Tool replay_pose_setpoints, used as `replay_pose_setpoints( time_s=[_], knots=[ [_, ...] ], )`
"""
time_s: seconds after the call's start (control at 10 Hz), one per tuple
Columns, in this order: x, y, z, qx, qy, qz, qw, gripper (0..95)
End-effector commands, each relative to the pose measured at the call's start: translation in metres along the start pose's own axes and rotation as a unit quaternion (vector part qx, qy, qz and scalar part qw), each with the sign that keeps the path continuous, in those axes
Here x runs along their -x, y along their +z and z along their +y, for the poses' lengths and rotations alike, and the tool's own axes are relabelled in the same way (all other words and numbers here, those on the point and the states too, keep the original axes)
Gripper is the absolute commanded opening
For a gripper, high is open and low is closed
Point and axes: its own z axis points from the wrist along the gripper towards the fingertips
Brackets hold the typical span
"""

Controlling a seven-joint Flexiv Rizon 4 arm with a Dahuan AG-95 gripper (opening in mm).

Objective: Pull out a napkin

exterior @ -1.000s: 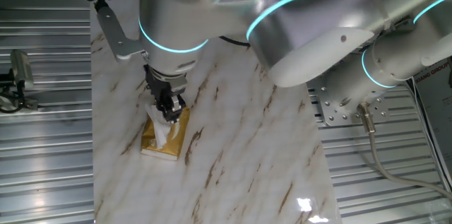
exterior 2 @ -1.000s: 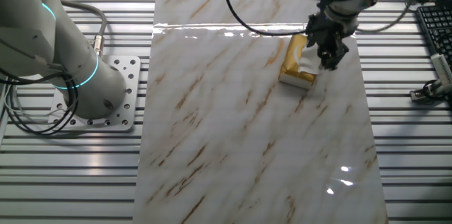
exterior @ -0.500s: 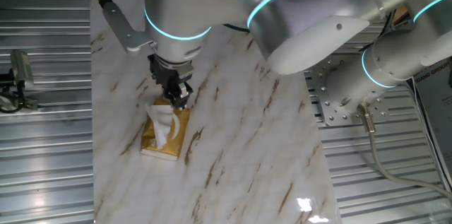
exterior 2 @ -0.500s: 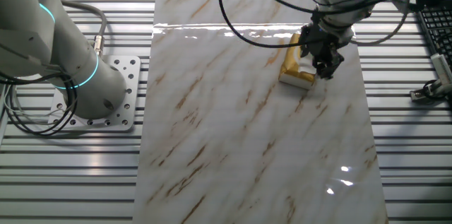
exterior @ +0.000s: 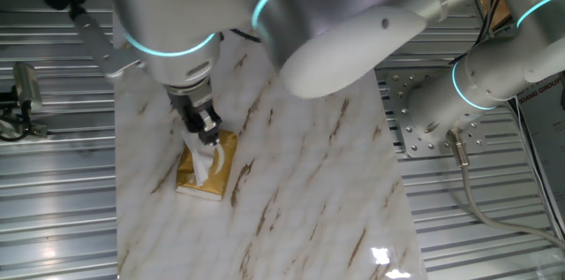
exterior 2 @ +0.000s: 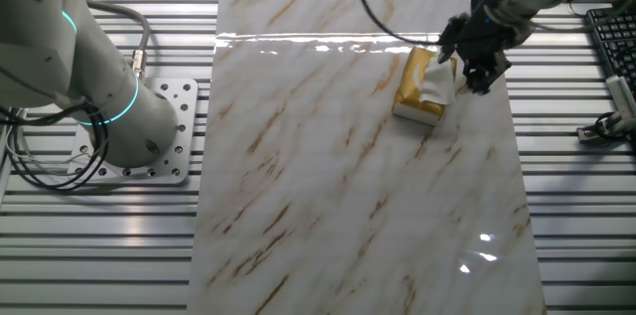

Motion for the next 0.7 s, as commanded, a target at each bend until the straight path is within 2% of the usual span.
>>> replay_pose_setpoints(
  time_s=[0.1, 0.7],
  knots=[
    [-0.0017, 0.0017, 0.0031, -0.012, 0.037, -0.019, 0.9991, 57.0],
    [-0.0017, 0.0017, 0.0031, -0.01, 0.053, -0.017, 0.9984, 57.0]
  ],
)
